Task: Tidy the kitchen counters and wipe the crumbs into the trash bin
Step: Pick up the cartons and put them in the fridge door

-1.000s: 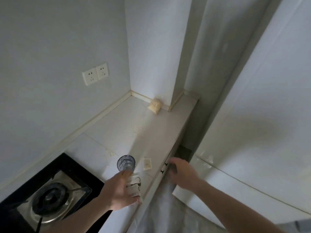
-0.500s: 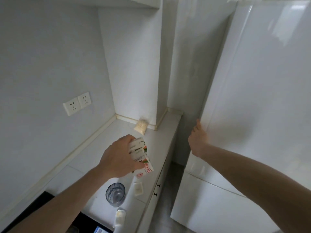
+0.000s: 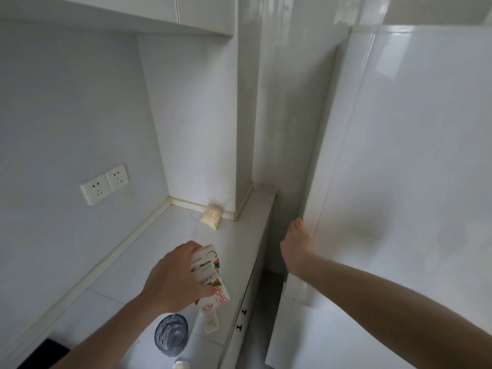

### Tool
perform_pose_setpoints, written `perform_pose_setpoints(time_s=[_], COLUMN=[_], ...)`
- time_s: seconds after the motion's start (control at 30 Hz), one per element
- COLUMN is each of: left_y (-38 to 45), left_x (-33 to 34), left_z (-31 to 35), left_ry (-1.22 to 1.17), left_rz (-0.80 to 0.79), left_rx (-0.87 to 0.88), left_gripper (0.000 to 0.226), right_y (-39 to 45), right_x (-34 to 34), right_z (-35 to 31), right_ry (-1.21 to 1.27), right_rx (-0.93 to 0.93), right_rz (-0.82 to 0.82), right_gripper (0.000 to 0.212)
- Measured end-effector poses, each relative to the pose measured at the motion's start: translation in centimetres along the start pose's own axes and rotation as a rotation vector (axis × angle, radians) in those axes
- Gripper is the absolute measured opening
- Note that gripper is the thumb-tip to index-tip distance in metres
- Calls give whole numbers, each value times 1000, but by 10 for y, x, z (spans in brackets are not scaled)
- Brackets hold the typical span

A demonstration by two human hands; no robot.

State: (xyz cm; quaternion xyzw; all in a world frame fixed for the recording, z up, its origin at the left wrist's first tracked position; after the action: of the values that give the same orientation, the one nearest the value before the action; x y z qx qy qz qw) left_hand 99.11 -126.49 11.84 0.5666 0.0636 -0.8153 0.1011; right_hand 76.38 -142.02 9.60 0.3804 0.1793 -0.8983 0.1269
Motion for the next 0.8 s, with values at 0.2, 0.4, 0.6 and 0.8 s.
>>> perform_pose_setpoints(time_s=[0.2,0.4,0.6,0.8], left_y=[6,14,13,5], left_x=[13,16,24,31], left_z=[-1,4,4,15], left_ry=[-3,-41,-106,-123], left_rz=[-39,-39,-63,-73], left_rx=[32,67,91,140], left_gripper=[67,67,70,71], right_y=[-47,-90,-113,-143], right_x=[-14,-31,1,48], right_z=[-9,-23,-51,-64], right_ry=[117,412,909,1538], right_rx=[-98,-119,-60,102], right_rz=[35,-34,-115,-97], right_gripper=[29,21,48,80])
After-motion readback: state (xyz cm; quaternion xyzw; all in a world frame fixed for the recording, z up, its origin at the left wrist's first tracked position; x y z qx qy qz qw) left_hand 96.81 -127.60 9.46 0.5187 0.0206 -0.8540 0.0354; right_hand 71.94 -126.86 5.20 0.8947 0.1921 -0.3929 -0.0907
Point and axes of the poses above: each hand's wrist, its own y-axis towards the middle knuckle, its own x-axis out of the palm, z = x × y, the point moved 7 cm from there along y, towards the middle knuckle, and after that the axes turned 13 degrees about y, right-handed, at the moved point
